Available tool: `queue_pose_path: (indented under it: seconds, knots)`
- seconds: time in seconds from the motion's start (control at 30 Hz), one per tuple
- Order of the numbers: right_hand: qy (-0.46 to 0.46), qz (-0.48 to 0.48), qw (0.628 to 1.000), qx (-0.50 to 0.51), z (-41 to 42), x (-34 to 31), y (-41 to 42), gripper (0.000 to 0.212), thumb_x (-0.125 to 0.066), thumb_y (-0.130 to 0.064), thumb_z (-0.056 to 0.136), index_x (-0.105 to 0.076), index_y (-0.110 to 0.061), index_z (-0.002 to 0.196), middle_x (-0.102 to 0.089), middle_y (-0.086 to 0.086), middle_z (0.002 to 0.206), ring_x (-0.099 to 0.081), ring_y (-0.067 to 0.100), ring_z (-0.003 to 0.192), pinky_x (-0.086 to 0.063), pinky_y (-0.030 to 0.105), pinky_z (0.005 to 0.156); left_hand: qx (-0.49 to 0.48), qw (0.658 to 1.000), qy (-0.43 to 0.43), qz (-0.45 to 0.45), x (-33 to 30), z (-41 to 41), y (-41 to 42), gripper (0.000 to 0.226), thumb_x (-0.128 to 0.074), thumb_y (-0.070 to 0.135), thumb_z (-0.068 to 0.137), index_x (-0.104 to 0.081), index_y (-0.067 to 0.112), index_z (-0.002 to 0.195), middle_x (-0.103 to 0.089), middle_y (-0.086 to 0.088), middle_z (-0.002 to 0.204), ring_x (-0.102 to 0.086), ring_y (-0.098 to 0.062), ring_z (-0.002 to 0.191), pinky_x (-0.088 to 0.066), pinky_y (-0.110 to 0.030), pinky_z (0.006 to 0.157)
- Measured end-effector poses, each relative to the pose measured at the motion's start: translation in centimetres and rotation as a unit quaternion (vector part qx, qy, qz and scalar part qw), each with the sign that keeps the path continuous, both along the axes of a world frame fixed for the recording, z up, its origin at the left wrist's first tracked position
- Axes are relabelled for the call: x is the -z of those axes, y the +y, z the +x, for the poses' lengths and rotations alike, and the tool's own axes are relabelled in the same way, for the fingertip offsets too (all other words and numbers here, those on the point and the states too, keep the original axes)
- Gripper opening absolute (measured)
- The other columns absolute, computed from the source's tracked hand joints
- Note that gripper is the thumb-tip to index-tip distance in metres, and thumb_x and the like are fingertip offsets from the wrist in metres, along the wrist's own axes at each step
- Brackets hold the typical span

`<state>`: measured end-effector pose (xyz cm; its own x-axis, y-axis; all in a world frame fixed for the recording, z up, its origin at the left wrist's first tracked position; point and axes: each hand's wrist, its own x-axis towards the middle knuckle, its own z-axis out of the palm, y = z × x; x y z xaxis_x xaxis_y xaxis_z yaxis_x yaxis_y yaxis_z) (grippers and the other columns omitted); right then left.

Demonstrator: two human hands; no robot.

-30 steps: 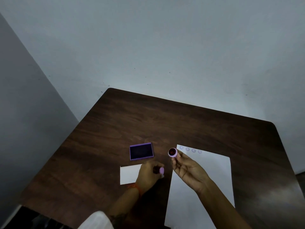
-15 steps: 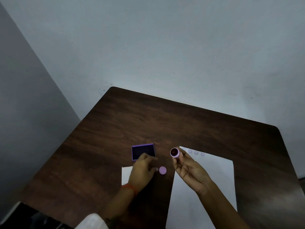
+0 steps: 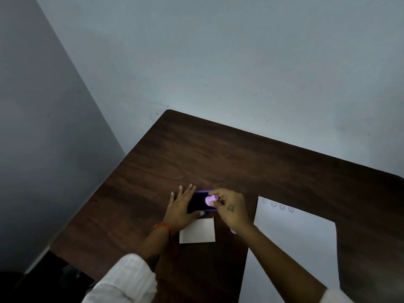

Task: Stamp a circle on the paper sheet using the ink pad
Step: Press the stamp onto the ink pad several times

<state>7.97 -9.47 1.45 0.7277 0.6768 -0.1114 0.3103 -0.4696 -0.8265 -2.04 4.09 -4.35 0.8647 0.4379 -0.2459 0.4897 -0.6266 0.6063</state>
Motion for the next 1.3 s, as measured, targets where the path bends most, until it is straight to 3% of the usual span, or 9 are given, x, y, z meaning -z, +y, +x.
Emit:
queue_pose_path:
  seconds: [0.1,0.2,0.27,0.33,0.5,0.67,0.9,1.07,1.3]
  knots:
    - [-0.133,-0.066,0.981,-0.124,-0.3,1.1,1.5,0.021,-0.056,-0.002,0.084,-0.066,0.0,0.102,-0.069,0.02,0.102,-0.063,0.031,0.094,-0.052,0.038,0.085,0.01,1.0,0.001,0.013,1.5,-0.5,0.8,0.077,-0.055,0.045,0.086,-0.012,0.024,0.146,-0.008,0.003,0.158,0.006,-0.021,0.145,0.011,-0.047,0.116]
    - [-0.195,-0.11,0.948,-0.227,-0.4,2.9,2.1,0.022,-0.064,0.007,0.072,-0.067,0.002,0.094,-0.071,0.023,0.093,-0.067,0.038,0.089,-0.056,0.041,0.077,0.008,0.999,-0.028,0.028,2.4,-0.9,0.9,0.083,-0.039,0.065,0.075,-0.014,0.028,0.145,-0.01,0.006,0.157,0.007,-0.015,0.143,0.012,-0.045,0.115]
    - [-0.247,-0.138,0.926,-0.25,-0.3,3.0,2.4,0.028,-0.058,0.0,0.081,-0.06,0.001,0.109,-0.064,0.023,0.113,-0.058,0.036,0.109,-0.051,0.041,0.089,0.002,0.998,-0.042,0.036,2.7,-0.9,0.7,0.086,-0.03,0.068,0.069,-0.016,0.029,0.145,-0.012,0.007,0.157,0.007,-0.01,0.141,0.012,-0.043,0.115]
    - [-0.243,-0.196,0.913,-0.264,-0.4,2.7,2.7,0.034,-0.049,-0.006,0.089,-0.049,-0.001,0.123,-0.053,0.019,0.129,-0.045,0.032,0.123,-0.041,0.04,0.1,-0.001,0.998,-0.048,0.042,2.9,-1.0,0.6,0.083,-0.033,0.066,0.072,-0.017,0.03,0.144,-0.013,0.007,0.157,0.007,-0.009,0.14,0.013,-0.04,0.114]
    - [-0.237,-0.213,0.922,-0.219,-0.9,2.8,3.2,0.034,-0.045,-0.006,0.091,-0.048,-0.003,0.125,-0.053,0.018,0.129,-0.046,0.029,0.121,-0.04,0.035,0.1,-0.001,0.997,-0.054,0.052,3.3,-1.0,0.6,0.079,-0.036,0.064,0.076,-0.017,0.03,0.144,-0.014,0.008,0.157,0.005,-0.013,0.143,0.014,-0.037,0.113]
    - [-0.249,-0.249,0.874,-0.335,0.7,1.7,3.0,0.041,-0.045,-0.006,0.092,-0.04,-0.005,0.132,-0.043,0.017,0.141,-0.036,0.029,0.132,-0.032,0.039,0.111,0.003,0.997,-0.052,0.054,2.9,-1.0,0.5,0.085,-0.026,0.068,0.07,-0.016,0.028,0.144,-0.014,0.007,0.157,0.009,-0.008,0.139,0.014,-0.037,0.112]
    - [-0.195,-0.17,0.935,-0.242,1.3,1.9,3.5,0.023,-0.051,-0.002,0.086,-0.063,0.001,0.105,-0.063,0.023,0.109,-0.058,0.035,0.102,-0.045,0.036,0.084,-0.001,0.998,-0.053,0.043,2.6,-1.0,0.6,0.087,-0.028,0.068,0.068,-0.02,0.027,0.144,-0.016,0.007,0.156,0.005,-0.012,0.143,0.014,-0.036,0.112]
    - [-0.251,-0.213,0.897,-0.295,0.7,1.8,4.2,0.039,-0.049,-0.006,0.089,-0.044,-0.002,0.128,-0.051,0.017,0.127,-0.045,0.031,0.119,-0.039,0.037,0.097,0.002,0.997,-0.053,0.048,2.6,-1.0,0.6,0.093,-0.027,0.077,0.065,-0.019,0.028,0.144,-0.015,0.009,0.156,0.006,-0.009,0.14,0.013,-0.037,0.113]
    - [-0.277,-0.245,0.879,-0.3,0.5,1.5,4.8,0.041,-0.053,-0.006,0.086,-0.045,-0.002,0.126,-0.05,0.019,0.127,-0.045,0.031,0.119,-0.039,0.037,0.098,0.001,0.997,-0.06,0.046,2.5,-1.0,0.4,0.092,-0.027,0.077,0.066,-0.019,0.028,0.144,-0.016,0.008,0.156,0.005,-0.013,0.144,0.013,-0.036,0.113]
